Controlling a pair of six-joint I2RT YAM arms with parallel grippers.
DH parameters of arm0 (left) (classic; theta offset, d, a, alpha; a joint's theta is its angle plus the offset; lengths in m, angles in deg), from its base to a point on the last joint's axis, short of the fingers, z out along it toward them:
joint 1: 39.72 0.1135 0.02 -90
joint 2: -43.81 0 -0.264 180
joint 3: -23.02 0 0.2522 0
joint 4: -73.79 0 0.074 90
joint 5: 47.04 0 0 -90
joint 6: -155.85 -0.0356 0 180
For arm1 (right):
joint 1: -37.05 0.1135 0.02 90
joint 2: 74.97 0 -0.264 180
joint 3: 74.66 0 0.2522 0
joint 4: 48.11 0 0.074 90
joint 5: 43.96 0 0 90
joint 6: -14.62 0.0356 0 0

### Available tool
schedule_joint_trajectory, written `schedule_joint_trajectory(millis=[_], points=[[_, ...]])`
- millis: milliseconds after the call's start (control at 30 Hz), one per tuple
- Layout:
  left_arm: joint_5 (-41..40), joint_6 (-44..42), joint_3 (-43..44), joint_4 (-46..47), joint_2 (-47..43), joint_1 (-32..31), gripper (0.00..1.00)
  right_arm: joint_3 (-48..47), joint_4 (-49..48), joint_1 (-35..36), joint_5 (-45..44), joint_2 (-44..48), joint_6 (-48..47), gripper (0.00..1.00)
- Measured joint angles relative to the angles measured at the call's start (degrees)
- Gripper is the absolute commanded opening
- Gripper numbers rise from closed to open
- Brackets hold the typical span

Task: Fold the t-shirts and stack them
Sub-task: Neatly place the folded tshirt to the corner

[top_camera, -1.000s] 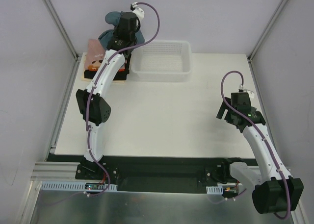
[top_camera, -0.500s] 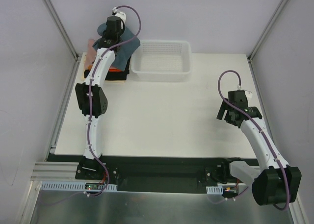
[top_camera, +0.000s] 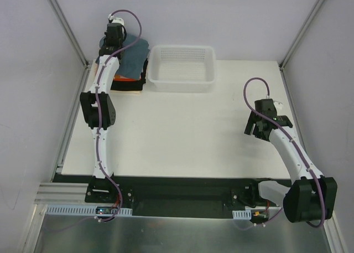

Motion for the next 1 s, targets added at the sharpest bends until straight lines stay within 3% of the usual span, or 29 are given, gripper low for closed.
schedule_joint_trajectory(millis=[367, 433, 467, 500, 567, 667, 700, 733, 1000], points=[[1.2, 4.1, -0.1, -0.1, 1.0, 2.8, 0.04, -1.7, 0.5, 0.0, -0.2, -1.5, 0.0, 0.97], [1.4, 4.7, -0.4, -0.4, 1.1, 3.5, 0.17, -1.9, 0.5, 0.0, -0.2, -1.9, 0.0, 0.97], [1.5, 4.9, -0.5, -0.7, 1.1, 3.7, 0.46, -2.0, 0.5, 0.0, -0.3, -2.1, 0.0, 0.97], [1.9, 5.2, -0.6, -0.9, 1.1, 3.9, 0.56, -2.0, 0.5, 0.0, -0.3, -2.3, 0.0, 0.97], [2.4, 5.6, -1.0, -0.9, 1.1, 4.3, 0.61, -2.0, 0.5, 0.0, -0.3, -2.7, 0.0, 0.97], [2.6, 5.9, -1.3, -0.9, 1.1, 4.5, 0.78, -2.0, 0.6, 0.0, -0.3, -3.3, 0.0, 0.97], [2.4, 6.0, -1.4, -0.9, 1.1, 4.5, 0.93, -2.2, 0.7, 0.0, -0.3, -3.6, 0.0, 0.97], [2.2, 6.2, -1.5, -1.0, 1.1, 4.6, 0.99, -2.4, 0.9, 0.0, -0.3, -4.0, 0.0, 0.97], [2.9, 8.7, -11.1, -2.4, -5.8, 4.5, 0.99, -3.0, 1.4, 0.1, -0.1, -4.7, 0.0, 0.97]])
